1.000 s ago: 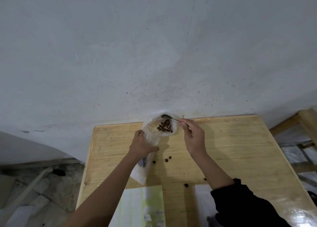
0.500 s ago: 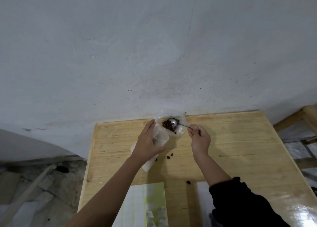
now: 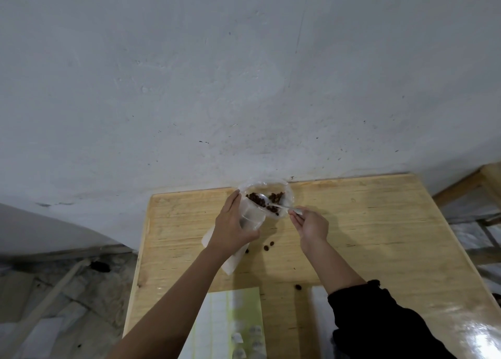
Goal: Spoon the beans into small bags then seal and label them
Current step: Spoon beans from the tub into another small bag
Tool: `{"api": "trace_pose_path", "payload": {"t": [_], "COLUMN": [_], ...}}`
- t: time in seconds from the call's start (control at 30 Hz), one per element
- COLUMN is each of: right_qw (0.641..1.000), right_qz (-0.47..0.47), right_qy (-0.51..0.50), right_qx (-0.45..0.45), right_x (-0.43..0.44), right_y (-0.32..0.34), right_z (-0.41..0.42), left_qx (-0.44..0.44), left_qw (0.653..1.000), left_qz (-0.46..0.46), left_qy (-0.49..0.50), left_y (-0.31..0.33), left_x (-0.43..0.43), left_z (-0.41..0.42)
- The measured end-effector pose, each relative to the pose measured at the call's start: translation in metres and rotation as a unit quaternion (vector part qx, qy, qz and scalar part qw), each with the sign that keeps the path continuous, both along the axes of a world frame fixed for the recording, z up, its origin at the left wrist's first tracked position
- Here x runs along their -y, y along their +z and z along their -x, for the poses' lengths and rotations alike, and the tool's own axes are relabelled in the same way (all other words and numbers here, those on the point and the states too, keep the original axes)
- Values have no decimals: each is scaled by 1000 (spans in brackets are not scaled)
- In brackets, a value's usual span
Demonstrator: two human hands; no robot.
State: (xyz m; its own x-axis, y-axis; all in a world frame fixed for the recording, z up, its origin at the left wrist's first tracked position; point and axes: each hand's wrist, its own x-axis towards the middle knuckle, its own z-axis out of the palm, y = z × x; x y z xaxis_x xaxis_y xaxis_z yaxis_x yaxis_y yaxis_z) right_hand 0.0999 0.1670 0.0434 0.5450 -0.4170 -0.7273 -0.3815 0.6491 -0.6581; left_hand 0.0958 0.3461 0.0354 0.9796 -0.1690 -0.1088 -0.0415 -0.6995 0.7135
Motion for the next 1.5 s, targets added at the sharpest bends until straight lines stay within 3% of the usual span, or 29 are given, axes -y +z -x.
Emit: {"api": "trace_pose_path", "payload": {"t": [0.3, 0.5, 0.77, 0.93, 1.1, 1.3, 1.5], "right_qw": [988, 914, 898, 896, 896, 882, 866], "right_qz": [123, 271, 340, 357, 338, 308, 345], "right_qy": [32, 217, 184, 176, 169, 194, 228], "right_qx": [92, 212, 211, 195, 234, 301, 282], "right_x": [16, 5, 10, 0, -10, -15, -13], "right_y": [27, 38, 27, 18, 23, 34, 31], "right_z": [-1, 8, 10, 11, 10, 13, 13], "left_qx": [-31, -46, -68, -84, -123, -155, -165], "left_qw": [998, 997, 997, 994, 988, 984, 983], "left_qz": [-26, -38, -45, -71, -97, -83, -75], "left_qy": [43, 40, 18, -5, -9, 1, 12], "left_y": [-1, 0, 4, 9, 11, 9, 8], "left_x": [0, 2, -7, -6, -6, -8, -8], "left_z": [-7, -10, -5, -4, -1, -2, -3]}}
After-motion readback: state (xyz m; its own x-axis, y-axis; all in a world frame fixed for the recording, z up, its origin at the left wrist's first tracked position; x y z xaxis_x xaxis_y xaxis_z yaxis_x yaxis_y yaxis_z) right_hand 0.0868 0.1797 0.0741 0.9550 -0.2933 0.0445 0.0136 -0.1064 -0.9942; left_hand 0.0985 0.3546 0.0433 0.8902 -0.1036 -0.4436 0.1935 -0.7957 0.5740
